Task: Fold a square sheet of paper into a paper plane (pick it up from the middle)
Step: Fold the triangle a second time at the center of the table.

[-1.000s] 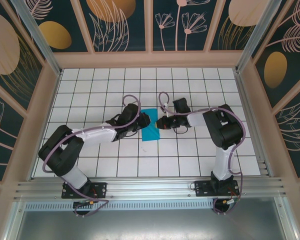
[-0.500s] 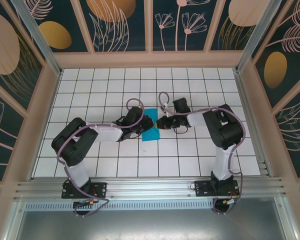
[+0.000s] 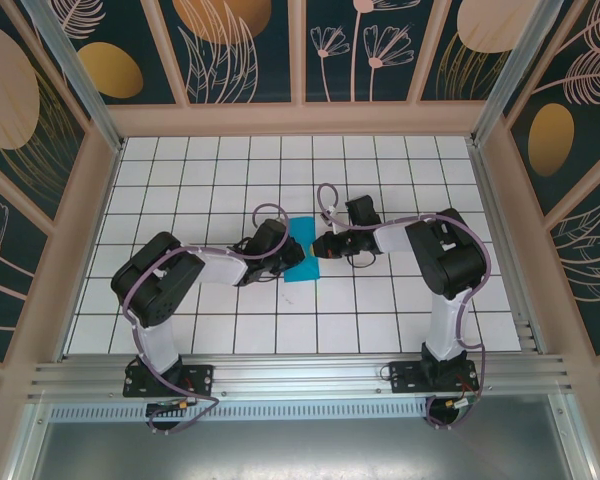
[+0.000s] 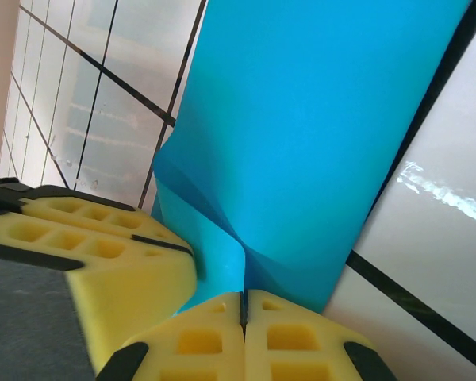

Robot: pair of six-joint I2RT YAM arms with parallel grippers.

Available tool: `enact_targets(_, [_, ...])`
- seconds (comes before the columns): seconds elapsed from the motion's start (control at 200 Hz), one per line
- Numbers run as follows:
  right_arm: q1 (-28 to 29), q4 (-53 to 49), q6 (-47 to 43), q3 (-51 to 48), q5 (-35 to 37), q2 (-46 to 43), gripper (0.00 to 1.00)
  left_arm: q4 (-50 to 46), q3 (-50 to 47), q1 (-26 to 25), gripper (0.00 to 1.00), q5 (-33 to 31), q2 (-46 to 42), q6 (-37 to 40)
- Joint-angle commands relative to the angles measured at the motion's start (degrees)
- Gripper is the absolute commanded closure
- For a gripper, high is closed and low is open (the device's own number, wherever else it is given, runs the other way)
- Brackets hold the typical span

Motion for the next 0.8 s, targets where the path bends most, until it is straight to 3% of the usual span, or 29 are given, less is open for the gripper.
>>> enact_targets(0.0, [0.8,-1.5,-1.1,0.9,2.0,2.5,0.97,1.0,-1.5,0.2,0.88,-1.6,1.0,-0.8])
enact_targets(0.39, [0.2,-2.5,0.5,0.1,-1.5,-2.3,0.74,1.6,-2.7,0.3,0.88,-2.4,0.9,-1.6])
enact_targets(0.595, [0.1,-3.8,0.3,-0.9,-2.6,-2.9,0.75,1.7,-3.0,0.3,0.89,-2.5,0.6,-1.6])
enact_targets(0.796, [-0.2,-4.0,0.8,0.0,-3.3,-2.6,0.87,1.7,-3.4,0.3,0.89,-2.7,-0.2,-1.2])
